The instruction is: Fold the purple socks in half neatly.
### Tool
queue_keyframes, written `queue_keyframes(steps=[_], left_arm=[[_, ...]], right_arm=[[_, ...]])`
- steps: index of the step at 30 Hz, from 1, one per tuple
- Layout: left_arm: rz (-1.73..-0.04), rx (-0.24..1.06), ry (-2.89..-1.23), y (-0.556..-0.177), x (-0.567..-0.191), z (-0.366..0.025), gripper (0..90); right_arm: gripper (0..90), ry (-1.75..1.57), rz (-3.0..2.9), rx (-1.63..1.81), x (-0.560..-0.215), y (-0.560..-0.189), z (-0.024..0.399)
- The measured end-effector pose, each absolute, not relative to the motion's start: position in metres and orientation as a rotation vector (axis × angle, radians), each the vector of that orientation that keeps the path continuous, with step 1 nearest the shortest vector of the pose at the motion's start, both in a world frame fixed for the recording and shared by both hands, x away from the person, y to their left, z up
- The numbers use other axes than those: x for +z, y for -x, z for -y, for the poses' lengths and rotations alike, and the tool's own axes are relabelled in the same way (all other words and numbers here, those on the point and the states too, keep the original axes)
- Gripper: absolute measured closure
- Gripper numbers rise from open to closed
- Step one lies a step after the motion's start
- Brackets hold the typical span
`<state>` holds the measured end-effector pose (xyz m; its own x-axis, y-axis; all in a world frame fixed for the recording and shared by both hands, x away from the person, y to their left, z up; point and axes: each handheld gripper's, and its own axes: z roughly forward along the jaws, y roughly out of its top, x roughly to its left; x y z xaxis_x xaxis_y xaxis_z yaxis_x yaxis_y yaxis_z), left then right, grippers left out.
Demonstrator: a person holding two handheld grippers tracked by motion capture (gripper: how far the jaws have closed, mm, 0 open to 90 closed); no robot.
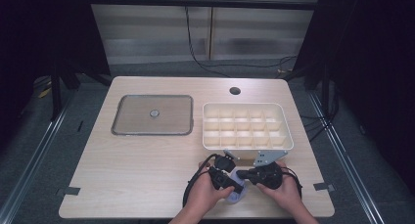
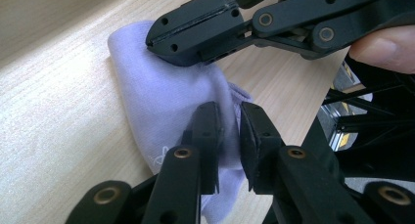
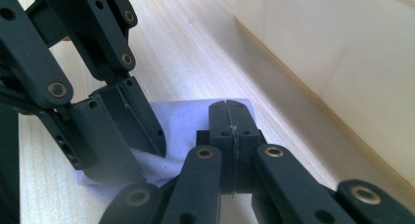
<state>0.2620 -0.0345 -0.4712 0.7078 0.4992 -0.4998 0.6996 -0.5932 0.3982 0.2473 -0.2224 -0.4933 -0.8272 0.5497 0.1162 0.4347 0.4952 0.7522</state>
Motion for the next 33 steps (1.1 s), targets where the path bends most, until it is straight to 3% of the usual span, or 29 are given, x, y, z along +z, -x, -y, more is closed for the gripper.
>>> queue_keyframes(steps=[13, 33], left_arm=[[-0.875, -0.45, -2.327, -0.261, -0.461, 0.033, 71.7], [-0.898, -0.421, -2.299, -0.272, -0.451, 0.023, 72.4]], right_arm=[[90.0, -0.852, -2.599, 1.244, -0.493, -0.246, 0.222], [90.0, -0.849, -2.597, 1.25, -0.494, -0.246, 0.222]])
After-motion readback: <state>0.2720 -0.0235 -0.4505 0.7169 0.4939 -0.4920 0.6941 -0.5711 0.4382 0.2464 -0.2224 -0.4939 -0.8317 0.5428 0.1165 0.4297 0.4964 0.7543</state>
